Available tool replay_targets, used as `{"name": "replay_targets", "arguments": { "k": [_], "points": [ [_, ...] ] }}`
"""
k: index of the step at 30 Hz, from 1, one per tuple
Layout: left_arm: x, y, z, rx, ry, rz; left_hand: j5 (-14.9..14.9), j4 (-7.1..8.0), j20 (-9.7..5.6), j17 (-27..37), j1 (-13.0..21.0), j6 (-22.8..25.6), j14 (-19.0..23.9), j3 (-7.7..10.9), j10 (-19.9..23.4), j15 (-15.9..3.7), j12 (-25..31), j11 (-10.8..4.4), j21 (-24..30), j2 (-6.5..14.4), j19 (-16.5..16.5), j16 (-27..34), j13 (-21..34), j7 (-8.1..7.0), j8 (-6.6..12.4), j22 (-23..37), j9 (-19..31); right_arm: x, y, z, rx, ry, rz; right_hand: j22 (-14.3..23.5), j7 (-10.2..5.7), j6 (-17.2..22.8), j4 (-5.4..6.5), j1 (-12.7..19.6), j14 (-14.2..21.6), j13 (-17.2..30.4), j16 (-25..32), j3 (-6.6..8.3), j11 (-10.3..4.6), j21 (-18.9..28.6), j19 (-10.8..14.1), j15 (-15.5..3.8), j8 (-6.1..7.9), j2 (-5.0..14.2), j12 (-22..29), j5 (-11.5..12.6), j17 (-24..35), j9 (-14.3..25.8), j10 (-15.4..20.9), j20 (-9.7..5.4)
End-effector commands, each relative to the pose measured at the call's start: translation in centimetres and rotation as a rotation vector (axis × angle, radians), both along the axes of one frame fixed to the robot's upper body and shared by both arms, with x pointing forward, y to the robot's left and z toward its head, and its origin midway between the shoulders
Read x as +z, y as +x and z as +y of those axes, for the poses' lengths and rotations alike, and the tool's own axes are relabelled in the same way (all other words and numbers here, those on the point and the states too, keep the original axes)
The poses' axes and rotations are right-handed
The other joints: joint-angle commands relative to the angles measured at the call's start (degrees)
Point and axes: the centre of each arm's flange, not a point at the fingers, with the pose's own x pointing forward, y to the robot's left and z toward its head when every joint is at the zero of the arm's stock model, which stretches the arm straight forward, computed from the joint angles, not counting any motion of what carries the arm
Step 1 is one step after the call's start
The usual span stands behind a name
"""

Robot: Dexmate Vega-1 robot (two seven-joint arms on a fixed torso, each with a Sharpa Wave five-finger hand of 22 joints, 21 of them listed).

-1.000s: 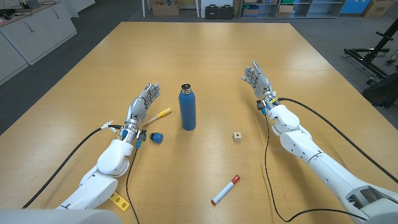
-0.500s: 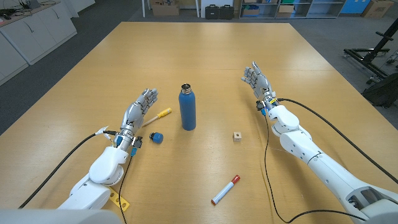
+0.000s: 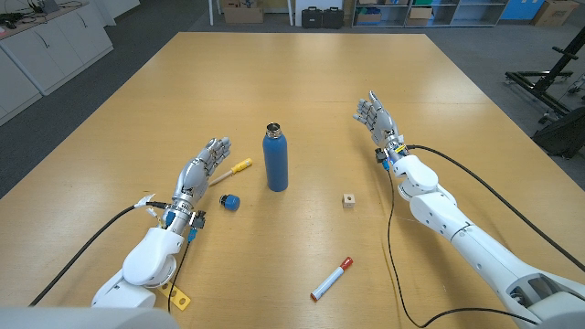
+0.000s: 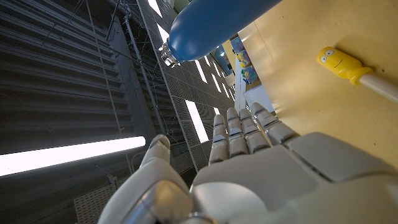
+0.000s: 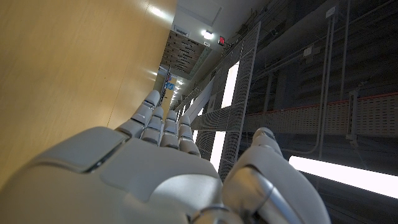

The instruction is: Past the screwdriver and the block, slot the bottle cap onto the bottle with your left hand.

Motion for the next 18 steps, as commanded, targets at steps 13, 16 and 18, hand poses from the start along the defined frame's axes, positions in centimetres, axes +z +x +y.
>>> {"name": "replay_targets", "arguments": {
  "k": [13, 16, 18],
  "points": [
    [-2.2, -3.9, 1.1, 0.036, 0.001, -0.005, -0.15, -0.57, -0.04, 0.10, 0.57, 0.71, 1.19, 0.27, 0.87, -0.34, 0.23, -0.22, -0.08, -0.10, 1.04, -0.10, 0.05, -0.22, 0.38, 0.18, 0.23, -0.3, 0.0, 0.1, 0.004, 0.009, 0.000, 0.09, 1.43, 0.56, -0.56, 0.26, 0.40, 0.32, 0.10, 0.13, 0.16, -0.56, 0.65, 0.00, -0.24, 0.77, -0.03, -0.23, 0.08, 0.21, 0.61, -0.05],
    [-2.5, -4.4, 1.5, 0.047, 0.001, -0.007, -0.16, -0.63, -0.01, 0.10, 0.57, 0.89, 1.31, 0.30, 1.04, -0.43, 0.26, -0.29, -0.04, -0.10, 1.22, -0.09, 0.05, -0.27, 0.41, 0.18, 0.23, -0.3, 0.1, 0.2, 0.007, 0.007, 0.002, 0.09, 1.42, 0.58, -0.59, 0.28, 0.45, 0.32, 0.11, 0.13, 0.12, -0.58, 0.70, -0.01, -0.26, 0.79, -0.04, -0.24, 0.07, 0.21, 0.62, -0.05],
    [-2.6, -4.6, 1.6, 0.051, 0.002, -0.011, -0.17, -0.67, -0.06, 0.11, 0.58, 0.98, 1.38, 0.32, 1.03, -0.48, 0.23, -0.40, -0.04, -0.10, 1.29, -0.10, 0.05, -0.35, 0.43, 0.18, 0.24, -0.3, 0.2, 0.3, 0.009, 0.005, 0.002, 0.09, 1.43, 0.57, -0.59, 0.29, 0.49, 0.32, 0.12, 0.13, 0.08, -0.59, 0.71, 0.03, -0.27, 0.80, -0.05, -0.24, 0.07, 0.21, 0.60, -0.03]
  ]
}}
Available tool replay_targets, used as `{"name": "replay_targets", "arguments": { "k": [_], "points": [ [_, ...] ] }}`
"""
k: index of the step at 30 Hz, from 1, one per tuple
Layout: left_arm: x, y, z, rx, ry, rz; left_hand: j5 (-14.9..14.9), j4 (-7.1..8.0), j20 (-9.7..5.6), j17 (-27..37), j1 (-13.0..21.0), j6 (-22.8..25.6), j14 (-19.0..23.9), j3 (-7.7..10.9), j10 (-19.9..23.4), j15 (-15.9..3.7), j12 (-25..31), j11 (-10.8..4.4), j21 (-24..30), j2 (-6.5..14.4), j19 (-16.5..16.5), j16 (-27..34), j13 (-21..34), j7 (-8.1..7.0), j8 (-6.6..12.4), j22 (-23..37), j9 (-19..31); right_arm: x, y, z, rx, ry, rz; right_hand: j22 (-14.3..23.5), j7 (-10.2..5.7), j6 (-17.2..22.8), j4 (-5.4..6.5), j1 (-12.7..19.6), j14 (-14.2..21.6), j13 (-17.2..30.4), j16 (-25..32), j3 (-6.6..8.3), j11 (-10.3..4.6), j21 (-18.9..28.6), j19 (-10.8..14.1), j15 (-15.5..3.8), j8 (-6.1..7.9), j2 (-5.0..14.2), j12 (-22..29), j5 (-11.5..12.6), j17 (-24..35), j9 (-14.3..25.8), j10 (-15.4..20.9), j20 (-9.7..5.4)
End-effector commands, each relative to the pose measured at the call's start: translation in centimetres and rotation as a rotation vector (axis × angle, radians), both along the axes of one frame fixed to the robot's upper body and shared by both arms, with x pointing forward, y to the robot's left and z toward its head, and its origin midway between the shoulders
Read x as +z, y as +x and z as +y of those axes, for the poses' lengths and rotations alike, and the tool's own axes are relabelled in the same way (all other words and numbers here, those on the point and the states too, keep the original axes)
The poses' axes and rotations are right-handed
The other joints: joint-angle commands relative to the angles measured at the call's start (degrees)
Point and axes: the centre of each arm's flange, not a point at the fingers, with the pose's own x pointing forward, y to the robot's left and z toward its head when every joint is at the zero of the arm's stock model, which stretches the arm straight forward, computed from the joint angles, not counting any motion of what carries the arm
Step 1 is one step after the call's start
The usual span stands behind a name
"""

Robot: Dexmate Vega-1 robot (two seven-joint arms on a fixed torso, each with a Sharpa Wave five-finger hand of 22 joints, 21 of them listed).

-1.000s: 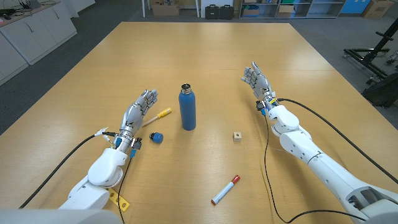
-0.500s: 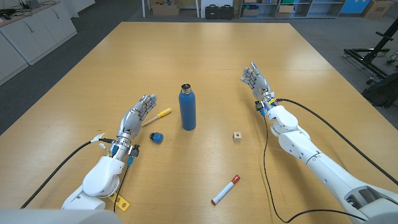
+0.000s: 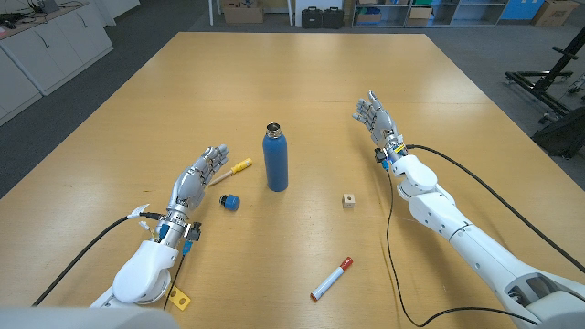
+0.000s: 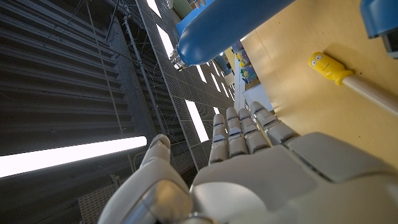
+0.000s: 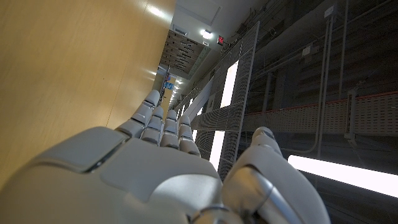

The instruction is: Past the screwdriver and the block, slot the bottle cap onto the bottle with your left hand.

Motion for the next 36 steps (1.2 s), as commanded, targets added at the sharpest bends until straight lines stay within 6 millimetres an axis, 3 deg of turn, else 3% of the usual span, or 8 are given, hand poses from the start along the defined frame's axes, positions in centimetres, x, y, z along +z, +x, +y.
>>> {"name": "replay_targets", "arguments": {
  "k": [1, 7, 15, 26, 36],
  "points": [
    [-1.2, -2.0, 1.1, 0.042, -0.003, -0.008, -0.17, -0.55, -0.12, 0.11, 0.58, 0.64, 0.60, 0.16, 0.65, -0.07, 0.23, 0.03, -0.03, -0.09, 0.60, -0.08, 0.04, -0.03, 0.44, 0.18, 0.24, -0.2, 0.2, 0.3, 0.009, -0.001, 0.004, 0.10, 1.20, 0.38, -0.36, 0.07, 0.31, 0.32, 0.11, -0.10, -0.07, -0.16, 0.52, 0.15, -0.05, 0.58, -0.05, -0.24, 0.06, 0.21, 0.42, -0.22],
    [-1.5, -2.3, 1.3, 0.071, -0.007, -0.026, -0.18, -0.73, -0.07, 0.11, 0.63, 1.01, 0.93, 0.23, 0.94, -0.32, 0.25, -0.14, 0.03, -0.11, 0.99, -0.07, 0.04, -0.31, 0.50, 0.19, 0.25, -0.2, 0.2, 0.6, 0.017, -0.001, 0.005, 0.10, 1.31, 0.38, -0.40, 0.10, 0.31, 0.32, 0.09, -0.09, -0.07, -0.22, 0.54, 0.15, -0.09, 0.61, -0.07, -0.25, 0.05, 0.21, 0.43, -0.19],
    [-1.4, -2.9, 1.3, 0.187, 0.057, -0.055, -0.09, -1.51, 0.13, 0.08, 1.25, 2.84, 1.87, 0.71, 2.61, -1.83, 0.60, -1.67, 0.04, 0.03, 1.78, -0.08, 0.02, -1.63, 0.98, 0.19, 0.30, -0.3, 0.0, 0.7, 0.016, -0.004, 0.005, 0.11, 1.33, 2.15, -0.54, 0.19, 0.31, 0.33, 0.01, -0.06, 0.16, -0.51, 0.62, 0.20, 0.45, 0.78, -0.15, -0.28, -0.01, 0.28, 0.54, -0.17],
    [-1.0, -3.8, 1.6, 0.316, 0.151, -0.102, 0.16, -2.77, -0.11, -0.01, 2.84, 5.33, 4.07, 1.78, 5.12, -2.92, 1.07, -3.02, 0.05, 0.48, 3.01, 0.14, -0.02, -2.50, 1.62, 0.18, 0.36, -0.5, -0.2, 0.7, 0.014, -0.002, 0.006, 0.12, 0.97, 1.40, -0.62, 0.25, 0.35, 0.34, -0.01, -0.05, 0.01, -0.63, 0.74, 0.19, 0.04, 0.86, -0.31, -0.29, -0.04, 0.30, 0.28, -0.15],
    [-0.4, -4.7, 1.6, 0.455, 0.264, -0.141, 0.42, -3.38, -0.20, -0.06, 4.06, 6.61, 4.91, 2.62, 5.97, -3.10, 1.11, -3.18, -0.07, 1.04, 3.33, 0.11, -0.04, -2.74, 1.97, 0.18, 0.40, -0.5, -0.3, 1.0, 0.015, -0.004, 0.007, 0.12, 0.80, 1.36, -0.70, 0.33, 0.43, 0.34, -0.01, -0.02, -0.18, -0.71, 0.84, 0.20, -0.04, 0.92, -0.43, -0.30, -0.06, 0.31, 0.08, -0.14]
  ]
}}
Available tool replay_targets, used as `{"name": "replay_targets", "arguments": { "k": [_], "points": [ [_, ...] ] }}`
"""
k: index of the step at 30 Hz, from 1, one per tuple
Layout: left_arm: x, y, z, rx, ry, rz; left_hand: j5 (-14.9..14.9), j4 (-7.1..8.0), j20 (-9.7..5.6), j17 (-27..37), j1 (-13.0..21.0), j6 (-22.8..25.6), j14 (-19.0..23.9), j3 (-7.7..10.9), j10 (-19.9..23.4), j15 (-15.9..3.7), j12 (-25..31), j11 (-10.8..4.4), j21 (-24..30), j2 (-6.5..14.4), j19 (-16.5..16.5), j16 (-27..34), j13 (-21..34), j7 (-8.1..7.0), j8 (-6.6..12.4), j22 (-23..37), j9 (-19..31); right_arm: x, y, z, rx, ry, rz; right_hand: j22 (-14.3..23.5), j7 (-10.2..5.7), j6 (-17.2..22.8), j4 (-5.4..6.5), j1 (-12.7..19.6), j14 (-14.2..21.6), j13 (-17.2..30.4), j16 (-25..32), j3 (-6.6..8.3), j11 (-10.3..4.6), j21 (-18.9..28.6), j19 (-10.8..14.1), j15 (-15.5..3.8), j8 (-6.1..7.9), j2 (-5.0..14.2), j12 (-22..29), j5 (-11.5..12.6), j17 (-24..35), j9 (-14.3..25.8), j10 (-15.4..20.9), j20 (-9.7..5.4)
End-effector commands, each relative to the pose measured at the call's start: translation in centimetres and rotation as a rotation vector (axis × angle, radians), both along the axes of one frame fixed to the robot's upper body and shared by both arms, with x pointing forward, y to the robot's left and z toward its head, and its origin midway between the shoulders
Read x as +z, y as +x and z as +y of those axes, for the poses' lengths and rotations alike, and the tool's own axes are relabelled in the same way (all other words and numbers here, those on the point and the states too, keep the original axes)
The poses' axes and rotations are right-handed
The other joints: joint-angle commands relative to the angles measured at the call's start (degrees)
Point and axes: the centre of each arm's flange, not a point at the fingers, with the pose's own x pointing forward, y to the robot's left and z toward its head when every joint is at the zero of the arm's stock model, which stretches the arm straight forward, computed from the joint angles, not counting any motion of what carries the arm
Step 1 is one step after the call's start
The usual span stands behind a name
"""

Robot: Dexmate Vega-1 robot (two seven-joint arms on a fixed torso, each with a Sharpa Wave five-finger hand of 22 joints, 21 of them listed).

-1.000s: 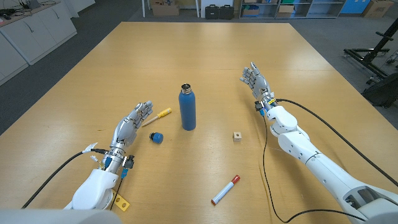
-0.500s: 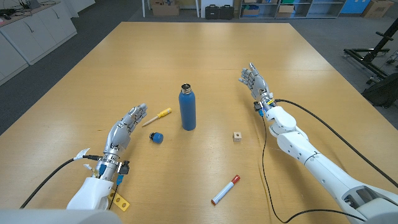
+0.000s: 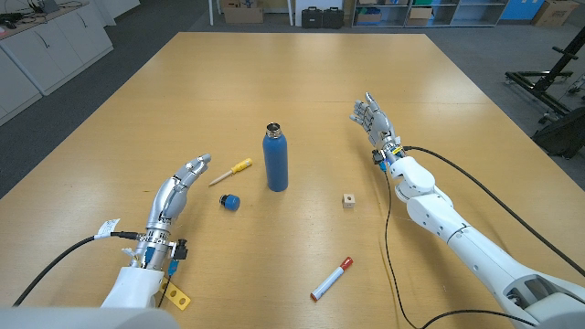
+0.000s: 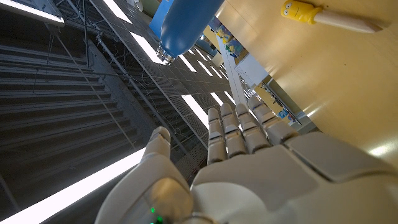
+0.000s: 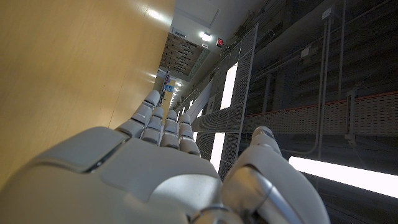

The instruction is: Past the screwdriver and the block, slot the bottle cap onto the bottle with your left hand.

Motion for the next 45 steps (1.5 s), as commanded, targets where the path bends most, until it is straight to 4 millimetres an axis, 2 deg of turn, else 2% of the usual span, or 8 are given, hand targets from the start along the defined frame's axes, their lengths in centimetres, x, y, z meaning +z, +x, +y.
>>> {"name": "replay_targets", "arguments": {
  "k": [1, 32, 41, 45],
  "points": [
    [0.6, -1.1, 0.1, 0.165, 0.118, -0.042, 0.42, -0.38, -0.07, 0.12, 0.91, 0.89, 0.79, 0.43, 0.73, -2.73, 0.43, -0.21, -0.07, 0.15, 0.58, 0.11, -0.04, -0.06, 0.42, 0.18, 0.11, -0.1, -0.1, 0.2, -0.001, -0.002, 0.002, 0.13, 0.63, -0.07, -0.27, 0.04, 0.45, 0.34, -0.01, 0.05, -0.17, -0.29, 0.52, 0.19, -0.05, 0.62, -0.09, -0.30, -0.06, 0.32, 0.11, 0.25],
    [1.7, -1.8, -2.5, 0.494, 0.414, -0.117, 0.70, -1.22, -0.30, 0.02, 3.61, 4.38, 3.71, 2.09, 4.71, -4.32, 1.02, -1.83, -0.38, 0.28, 1.43, 0.12, -0.06, -1.43, 1.32, 0.17, 0.18, -0.6, -0.2, 0.3, 0.000, 0.001, 0.012, 0.14, 0.77, 0.00, -0.46, 0.21, 0.43, 0.35, -0.09, 0.11, -0.04, -0.66, 0.54, 0.16, -0.21, 0.83, -0.17, -0.32, -0.10, 0.35, 0.21, 0.29],
    [2.0, -1.8, -2.9, 0.521, 0.472, -0.092, 0.77, -1.33, 0.00, 0.00, 4.36, 4.85, 4.44, 2.55, 5.46, -4.87, 1.02, -2.15, -0.39, 0.24, 1.73, 0.08, -0.07, -1.89, 1.39, 0.18, 0.21, -0.7, -0.5, 0.1, -0.006, 0.007, 0.011, 0.14, 0.68, -0.01, -0.50, 0.23, 0.45, 0.35, -0.10, 0.11, -0.01, -0.74, 0.56, 0.29, -0.25, 0.87, -0.20, -0.33, -0.10, 0.36, 0.19, 0.30],
    [2.3, -2.1, -2.9, 0.538, 0.498, -0.080, 0.96, -1.78, 0.10, -0.05, 5.92, 5.43, 5.24, 3.30, 6.53, -5.31, 1.10, -2.49, -0.36, 0.15, 2.23, 0.04, -0.07, -2.02, 1.59, 0.17, 0.23, -0.7, -0.6, 0.0, -0.009, 0.006, 0.009, 0.14, 0.65, 0.03, -0.51, 0.23, 0.45, 0.35, -0.11, 0.12, 0.01, -0.80, 0.55, 0.35, -0.26, 0.90, -0.22, -0.34, -0.10, 0.36, 0.19, 0.29]
  ]
}}
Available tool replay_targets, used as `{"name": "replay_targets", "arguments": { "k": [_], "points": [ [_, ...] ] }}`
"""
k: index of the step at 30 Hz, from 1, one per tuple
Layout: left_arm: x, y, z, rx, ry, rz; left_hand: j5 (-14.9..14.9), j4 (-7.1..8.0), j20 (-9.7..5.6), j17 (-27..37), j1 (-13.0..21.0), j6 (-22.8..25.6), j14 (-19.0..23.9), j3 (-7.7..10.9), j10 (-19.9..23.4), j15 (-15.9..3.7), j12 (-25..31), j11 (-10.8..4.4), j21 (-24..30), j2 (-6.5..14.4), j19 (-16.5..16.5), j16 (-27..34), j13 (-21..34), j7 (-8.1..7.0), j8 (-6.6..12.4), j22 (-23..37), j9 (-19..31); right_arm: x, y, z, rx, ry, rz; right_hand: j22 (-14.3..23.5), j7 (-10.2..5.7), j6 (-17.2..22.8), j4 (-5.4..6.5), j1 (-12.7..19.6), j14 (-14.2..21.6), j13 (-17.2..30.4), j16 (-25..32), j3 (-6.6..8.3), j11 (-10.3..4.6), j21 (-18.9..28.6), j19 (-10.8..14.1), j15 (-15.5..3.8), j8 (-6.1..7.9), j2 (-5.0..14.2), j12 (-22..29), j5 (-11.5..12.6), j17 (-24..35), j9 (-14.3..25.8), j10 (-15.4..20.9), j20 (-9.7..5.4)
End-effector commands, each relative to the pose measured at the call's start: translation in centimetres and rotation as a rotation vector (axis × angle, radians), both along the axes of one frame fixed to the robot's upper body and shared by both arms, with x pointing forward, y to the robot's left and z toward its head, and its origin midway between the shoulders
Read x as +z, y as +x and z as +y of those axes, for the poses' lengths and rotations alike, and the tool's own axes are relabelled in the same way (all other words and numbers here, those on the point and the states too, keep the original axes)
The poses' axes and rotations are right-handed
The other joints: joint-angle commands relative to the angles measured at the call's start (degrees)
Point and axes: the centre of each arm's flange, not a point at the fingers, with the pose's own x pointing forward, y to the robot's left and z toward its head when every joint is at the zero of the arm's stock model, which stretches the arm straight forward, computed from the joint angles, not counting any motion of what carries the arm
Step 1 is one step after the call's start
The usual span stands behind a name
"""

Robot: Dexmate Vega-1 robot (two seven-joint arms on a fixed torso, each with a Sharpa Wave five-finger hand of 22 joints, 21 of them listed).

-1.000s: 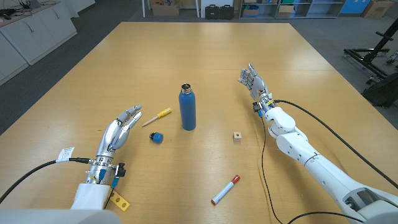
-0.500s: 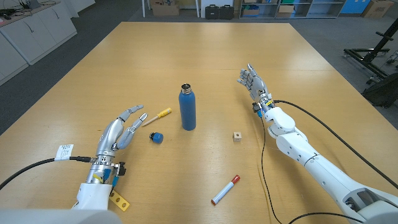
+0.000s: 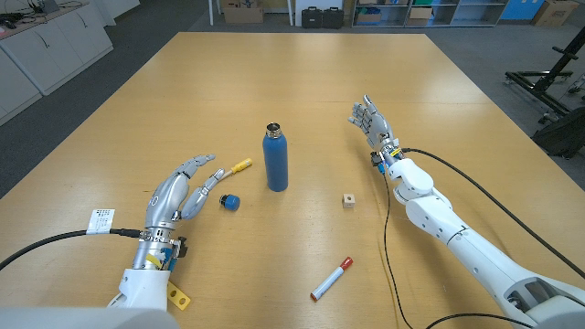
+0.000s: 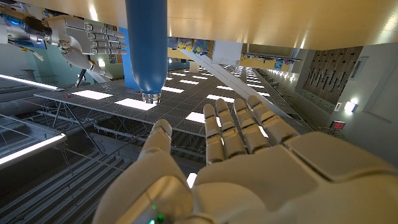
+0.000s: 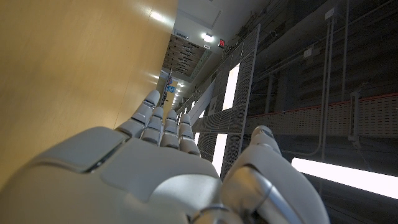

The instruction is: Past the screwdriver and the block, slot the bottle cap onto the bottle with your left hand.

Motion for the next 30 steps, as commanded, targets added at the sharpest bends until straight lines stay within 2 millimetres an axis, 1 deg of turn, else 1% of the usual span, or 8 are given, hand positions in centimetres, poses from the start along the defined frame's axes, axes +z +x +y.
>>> {"name": "replay_targets", "arguments": {
  "k": [1, 6, 14, 16, 18, 24, 26, 30],
  "points": [
    [0.6, -0.5, -0.3, 0.069, 0.070, 0.022, 0.50, -0.35, 0.08, -0.07, 2.00, 0.76, 1.17, 1.10, 1.28, -5.31, 0.42, -0.28, -0.05, -0.01, 1.07, 0.02, -0.08, -0.26, 0.35, 0.17, 0.26, 0.0, -0.4, -0.3, -0.008, 0.006, -0.005, 0.15, 0.65, 0.03, -0.48, 0.01, 0.44, 0.04, -0.12, 0.07, -0.02, 0.04, 0.26, 0.32, -0.06, 0.68, -0.21, -0.34, 0.17, 0.08, 0.24, -0.02],
    [1.1, -1.0, -0.3, 0.085, 0.097, 0.052, 0.81, -1.07, 0.27, -0.15, 6.29, 1.25, 2.28, 2.66, 2.44, -6.00, 0.23, -1.05, -0.16, -0.99, 1.70, -0.20, -0.08, -1.14, 0.68, 0.12, 0.30, -0.1, -0.6, -0.3, -0.011, 0.005, -0.005, 0.15, 0.67, 0.02, -0.51, 0.03, 0.46, 0.05, -0.12, 0.08, 0.04, -0.03, 0.27, 0.29, -0.10, 0.72, -0.23, -0.34, 0.16, 0.08, 0.23, 0.00],
    [1.8, -1.8, -0.1, 0.110, 0.151, 0.101, 1.05, -1.19, 0.47, -0.22, 13.71, 1.35, 3.17, 4.96, 3.42, -7.20, -0.45, -2.56, -0.42, -3.32, 2.20, -0.80, -0.07, -2.21, 0.98, 0.09, 0.35, -0.1, -0.6, -0.1, -0.008, 0.006, -0.004, 0.16, 0.63, 0.02, -0.56, 0.06, 0.41, 0.05, -0.16, 0.09, -0.02, -0.16, 0.23, 0.35, -0.15, 0.77, -0.28, -0.36, 0.16, 0.09, 0.18, 0.00],
    [1.8, -2.0, 0.0, 0.113, 0.151, 0.089, 1.09, -1.14, 0.29, -0.27, 18.29, 1.71, 3.80, 6.17, 4.53, -7.74, -0.68, -3.46, -0.31, -4.99, 3.14, -1.08, -0.04, -2.74, 1.28, 0.11, 0.38, -0.1, -0.6, -0.1, -0.006, 0.006, -0.004, 0.16, 0.63, -0.03, -0.57, 0.07, 0.37, 0.05, -0.18, 0.10, -0.04, -0.18, 0.23, 0.31, -0.18, 0.78, -0.29, -0.36, 0.16, 0.09, 0.19, 0.01],
    [1.8, -2.2, 0.0, 0.112, 0.150, 0.080, 1.13, -1.08, 0.27, -0.29, 21.21, 2.15, 4.72, 6.94, 5.18, -8.50, -0.86, -4.01, -0.36, -5.88, 3.42, -1.08, -0.02, -3.25, 1.52, 0.12, 0.40, -0.2, -0.6, -0.1, -0.006, 0.006, -0.004, 0.16, 0.61, -0.04, -0.57, 0.06, 0.36, 0.05, -0.19, 0.09, -0.05, -0.21, 0.23, 0.30, -0.19, 0.80, -0.29, -0.36, 0.16, 0.09, 0.20, 0.05],
    [2.3, -2.4, -0.3, 0.151, 0.196, 0.101, 1.23, -1.08, 0.14, -0.35, 28.04, 2.26, 5.06, 8.74, 5.33, -9.46, -1.71, -5.69, -0.38, -7.06, 4.26, -1.65, 0.03, -4.84, 1.66, 0.14, 0.44, -0.2, -0.6, 0.1, -0.003, 0.007, -0.002, 0.16, 0.55, 0.03, -0.58, 0.03, 0.42, 0.05, -0.18, 0.08, -0.03, -0.30, 0.25, 0.36, -0.21, 0.84, -0.29, -0.38, 0.16, 0.10, 0.26, 0.05],
    [2.7, -2.5, -0.4, 0.162, 0.222, 0.123, 1.23, -1.01, 0.29, -0.35, 30.67, 1.96, 4.87, 9.38, 5.23, -9.89, -2.09, -7.08, -0.43, -7.35, 4.39, -1.90, 0.07, -5.87, 1.56, 0.15, 0.45, -0.2, -0.6, 0.2, -0.002, 0.004, -0.002, 0.17, 0.56, 0.04, -0.58, 0.02, 0.38, 0.05, -0.20, 0.08, 0.01, -0.34, 0.25, 0.41, -0.22, 0.86, -0.30, -0.39, 0.17, 0.10, 0.28, 0.06],
    [3.5, -2.6, -0.4, 0.162, 0.259, 0.164, 1.19, -0.99, 0.39, -0.35, 33.18, 1.90, 4.40, 9.94, 5.42, -10.13, -2.31, -7.93, -0.51, -7.50, 4.42, -2.17, 0.11, -6.29, 1.55, 0.15, 0.46, -0.2, -0.7, 0.2, -0.003, 0.003, -0.001, 0.17, 0.52, 0.08, -0.57, -0.01, 0.35, 0.06, -0.22, 0.06, 0.01, -0.40, 0.26, 0.31, -0.24, 0.88, -0.30, -0.39, 0.17, 0.10, 0.32, 0.05]
  ]
}}
